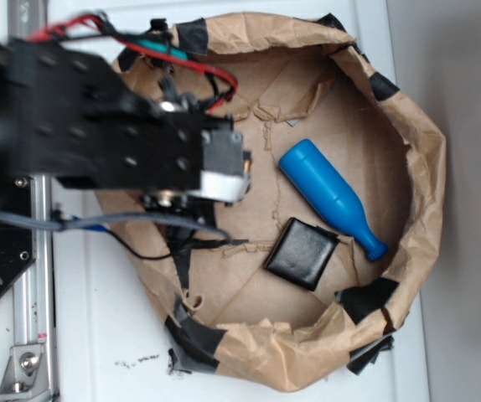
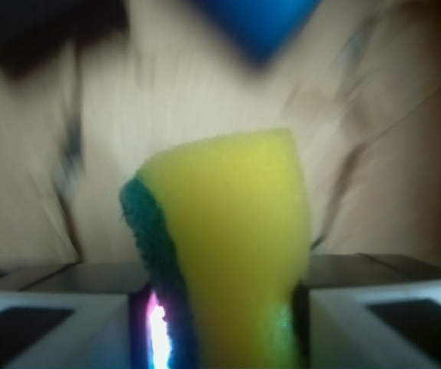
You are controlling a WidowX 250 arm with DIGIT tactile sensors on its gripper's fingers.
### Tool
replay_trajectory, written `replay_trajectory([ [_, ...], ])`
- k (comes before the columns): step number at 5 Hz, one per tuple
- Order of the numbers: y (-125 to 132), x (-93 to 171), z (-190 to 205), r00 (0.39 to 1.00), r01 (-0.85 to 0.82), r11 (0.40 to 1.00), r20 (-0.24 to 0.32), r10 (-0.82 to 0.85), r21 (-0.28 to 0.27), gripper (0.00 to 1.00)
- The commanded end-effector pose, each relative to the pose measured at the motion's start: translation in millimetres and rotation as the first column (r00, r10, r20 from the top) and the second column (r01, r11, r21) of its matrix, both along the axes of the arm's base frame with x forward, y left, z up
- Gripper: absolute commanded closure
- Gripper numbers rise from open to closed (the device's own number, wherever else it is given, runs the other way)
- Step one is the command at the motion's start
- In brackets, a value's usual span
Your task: Grab the green sponge.
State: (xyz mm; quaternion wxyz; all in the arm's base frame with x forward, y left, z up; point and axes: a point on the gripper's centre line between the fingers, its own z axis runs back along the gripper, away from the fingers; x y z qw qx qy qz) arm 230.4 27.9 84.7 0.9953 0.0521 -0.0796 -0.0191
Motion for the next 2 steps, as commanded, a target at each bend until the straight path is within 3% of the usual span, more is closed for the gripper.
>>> replay_trajectory([
  [1,-9,31,114,0.947,-0.259,0.961,0.174,0.272,-0.095,1.00],
  [2,-10,33,128,0.932,-0.322,0.942,0.143,0.333,-0.100,1.00],
])
